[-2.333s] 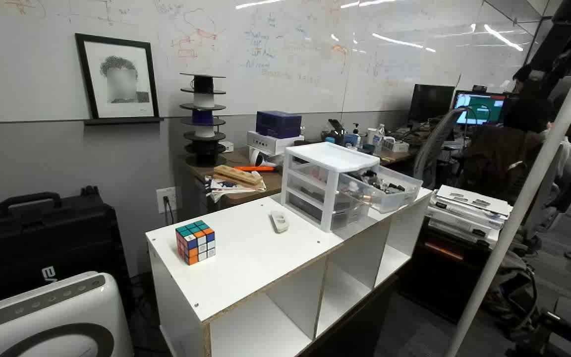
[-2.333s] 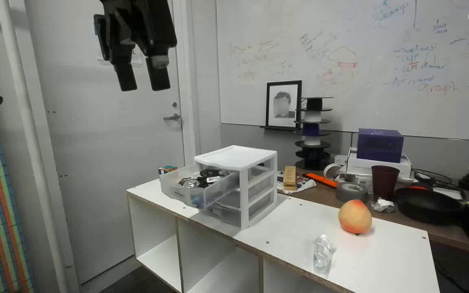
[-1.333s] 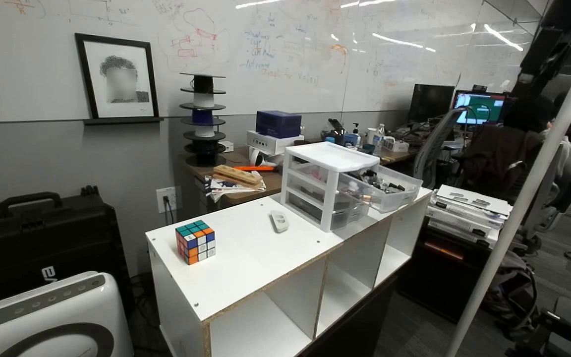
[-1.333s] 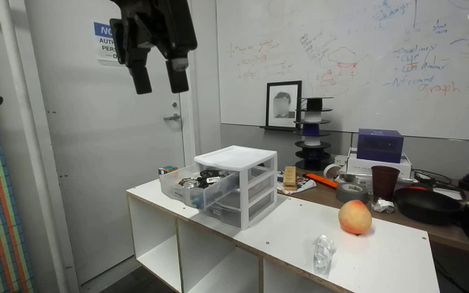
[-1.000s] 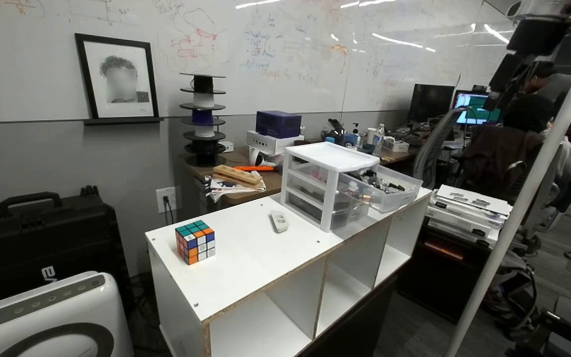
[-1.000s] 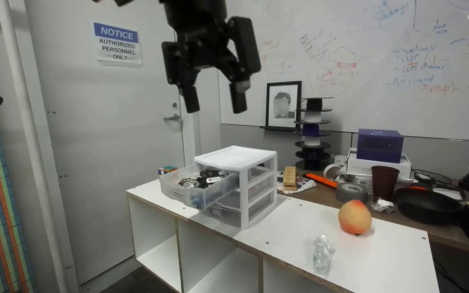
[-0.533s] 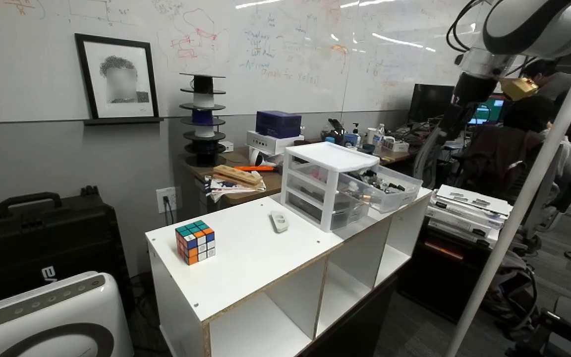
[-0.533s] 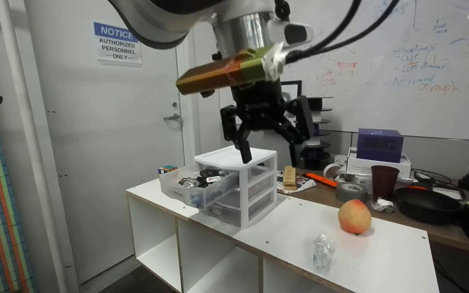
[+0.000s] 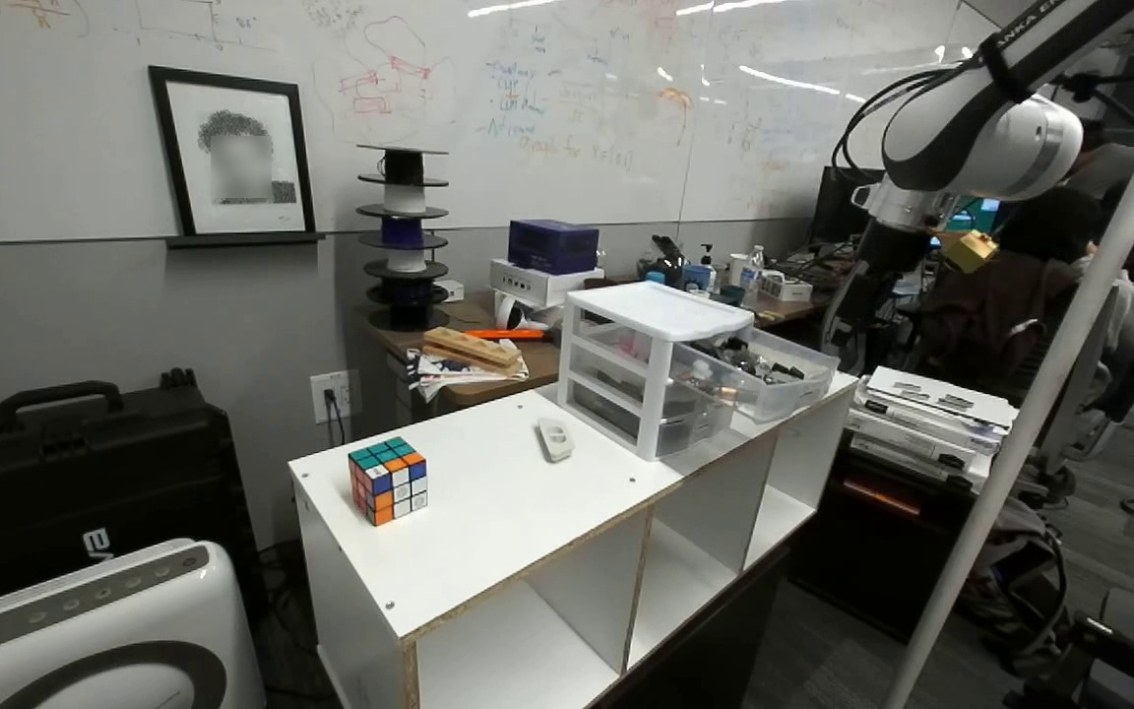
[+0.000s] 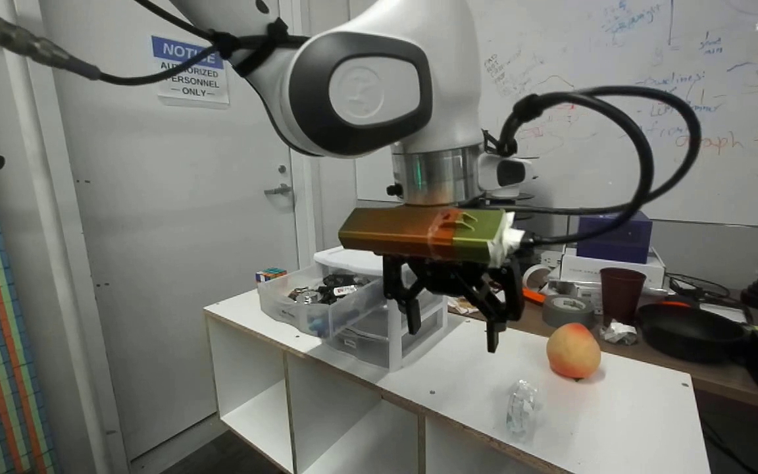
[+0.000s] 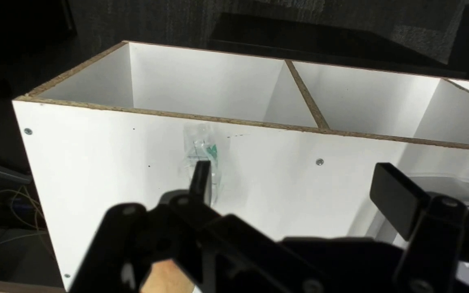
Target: Put the plastic and the white object into the drawer.
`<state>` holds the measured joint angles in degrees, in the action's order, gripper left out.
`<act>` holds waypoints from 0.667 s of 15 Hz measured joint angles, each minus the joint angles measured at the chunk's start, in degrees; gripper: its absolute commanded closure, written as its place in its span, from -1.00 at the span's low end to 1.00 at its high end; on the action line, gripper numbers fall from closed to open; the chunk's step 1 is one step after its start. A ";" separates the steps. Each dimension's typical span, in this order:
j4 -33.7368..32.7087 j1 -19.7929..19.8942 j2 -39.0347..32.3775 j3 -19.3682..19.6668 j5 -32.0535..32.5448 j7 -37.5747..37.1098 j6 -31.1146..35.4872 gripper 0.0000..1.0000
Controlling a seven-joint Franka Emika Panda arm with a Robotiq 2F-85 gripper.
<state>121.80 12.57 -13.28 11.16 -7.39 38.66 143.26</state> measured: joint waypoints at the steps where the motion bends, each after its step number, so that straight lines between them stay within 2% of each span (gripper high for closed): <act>1: -1.49 1.46 -1.66 -0.70 -1.53 1.63 -0.12 -1.00; 5: -9.31 6.00 -8.79 -2.95 -3.51 3.64 -0.90 -1.00; 10: -21.65 8.41 -17.81 -6.28 -3.51 3.45 -2.76 -1.00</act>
<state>100.15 20.98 -31.09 4.88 -10.90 42.11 140.50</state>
